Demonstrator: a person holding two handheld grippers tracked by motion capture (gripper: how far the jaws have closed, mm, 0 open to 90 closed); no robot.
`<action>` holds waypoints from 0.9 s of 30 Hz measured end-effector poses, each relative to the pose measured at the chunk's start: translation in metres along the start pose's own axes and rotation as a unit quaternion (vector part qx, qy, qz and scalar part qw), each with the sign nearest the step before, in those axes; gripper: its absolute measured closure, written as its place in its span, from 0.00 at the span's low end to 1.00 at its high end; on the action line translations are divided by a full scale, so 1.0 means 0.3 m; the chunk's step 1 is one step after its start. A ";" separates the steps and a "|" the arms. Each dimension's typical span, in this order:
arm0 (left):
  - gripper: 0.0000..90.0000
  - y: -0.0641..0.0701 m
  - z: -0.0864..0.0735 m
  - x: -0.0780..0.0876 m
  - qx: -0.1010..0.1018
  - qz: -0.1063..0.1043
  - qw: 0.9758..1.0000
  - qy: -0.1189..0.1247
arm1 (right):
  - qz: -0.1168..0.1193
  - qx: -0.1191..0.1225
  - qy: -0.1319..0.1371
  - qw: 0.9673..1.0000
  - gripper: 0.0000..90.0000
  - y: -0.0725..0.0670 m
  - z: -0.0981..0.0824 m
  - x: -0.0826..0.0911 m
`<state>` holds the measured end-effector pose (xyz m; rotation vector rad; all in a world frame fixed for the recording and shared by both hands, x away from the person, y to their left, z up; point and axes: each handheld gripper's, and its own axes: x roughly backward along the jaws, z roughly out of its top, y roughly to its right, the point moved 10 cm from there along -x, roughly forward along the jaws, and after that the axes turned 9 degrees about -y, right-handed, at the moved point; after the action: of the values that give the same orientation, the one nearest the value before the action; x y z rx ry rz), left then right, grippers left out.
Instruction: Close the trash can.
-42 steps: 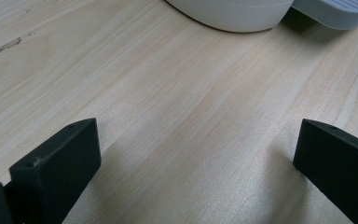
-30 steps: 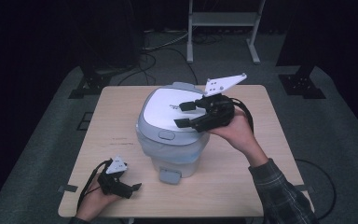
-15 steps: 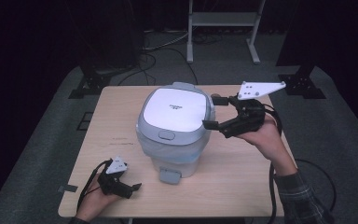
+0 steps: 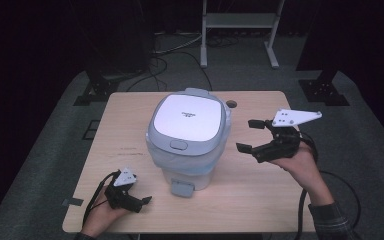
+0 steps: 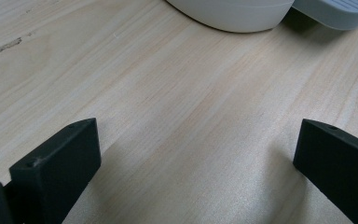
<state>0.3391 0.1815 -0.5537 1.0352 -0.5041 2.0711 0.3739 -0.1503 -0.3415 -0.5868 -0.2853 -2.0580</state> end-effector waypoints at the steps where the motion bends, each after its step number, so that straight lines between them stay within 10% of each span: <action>1: 0.00 0.000 0.000 0.000 0.000 0.000 1.000 0.000 | -0.005 -0.001 0.000 1.000 0.12 0.006 -0.018 -0.002; 27: 0.00 0.000 0.000 0.000 0.001 0.000 1.000 0.000 | -0.036 -0.076 -0.074 0.994 0.11 0.079 -0.492 -0.098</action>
<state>0.3392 0.1814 -0.5537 1.0352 -0.5028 2.0719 0.3639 -0.2033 -0.4839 -0.8359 -0.2404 -2.1214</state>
